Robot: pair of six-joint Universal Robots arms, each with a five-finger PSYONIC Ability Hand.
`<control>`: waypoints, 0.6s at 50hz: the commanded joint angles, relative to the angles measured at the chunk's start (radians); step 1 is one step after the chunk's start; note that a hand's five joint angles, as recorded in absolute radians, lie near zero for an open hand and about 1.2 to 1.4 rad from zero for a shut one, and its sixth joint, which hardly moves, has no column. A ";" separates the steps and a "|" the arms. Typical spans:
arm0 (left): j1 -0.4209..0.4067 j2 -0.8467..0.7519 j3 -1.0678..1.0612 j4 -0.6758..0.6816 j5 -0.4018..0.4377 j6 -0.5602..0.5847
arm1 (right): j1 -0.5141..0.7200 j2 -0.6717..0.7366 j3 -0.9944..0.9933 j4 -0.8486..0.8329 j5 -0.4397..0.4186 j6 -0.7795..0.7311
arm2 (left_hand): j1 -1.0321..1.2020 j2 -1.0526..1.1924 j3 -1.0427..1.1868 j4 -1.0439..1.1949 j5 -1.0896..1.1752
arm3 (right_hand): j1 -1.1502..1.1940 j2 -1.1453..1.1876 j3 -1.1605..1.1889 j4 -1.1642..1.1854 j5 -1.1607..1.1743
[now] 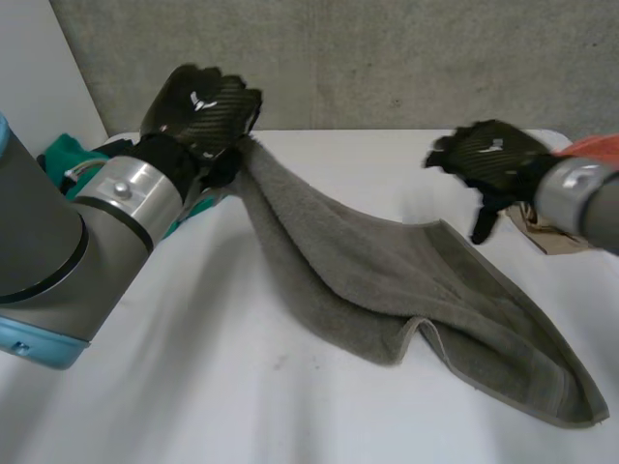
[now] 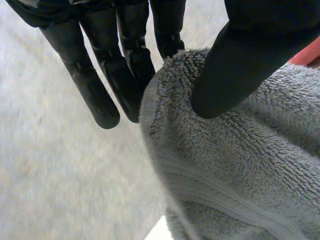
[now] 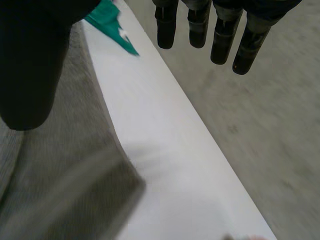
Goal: Fold the laundry.
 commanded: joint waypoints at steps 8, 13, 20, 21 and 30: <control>-0.067 0.089 -0.003 -0.010 0.115 0.108 | 0.085 0.540 -0.365 -0.132 -0.120 -0.005 | 0.216 0.192 0.193 0.190 0.219 | 0.056 0.040 0.044 0.024 0.014; -0.067 0.090 0.006 -0.007 0.110 0.109 | 0.089 0.631 -0.505 -0.164 -0.049 -0.011 | 0.228 0.204 0.205 0.202 0.230 | 1.196 1.179 1.183 1.163 1.154; 0.025 0.019 0.119 0.001 0.104 0.115 | 0.089 0.488 -0.574 -0.449 0.176 0.018 | 0.242 0.218 0.219 0.216 0.245 | 1.196 1.179 1.184 1.164 1.154; 0.049 -0.004 0.147 0.001 0.102 0.120 | 0.087 0.465 -0.571 -0.483 0.194 0.027 | 0.242 0.218 0.219 0.216 0.245 | 1.196 1.179 1.184 1.164 1.154; 0.122 -0.179 0.535 0.116 0.036 0.148 | 0.087 0.211 -0.502 -0.667 0.354 0.163 | 0.242 0.218 0.219 0.216 0.245 | 1.196 1.179 1.184 1.164 1.154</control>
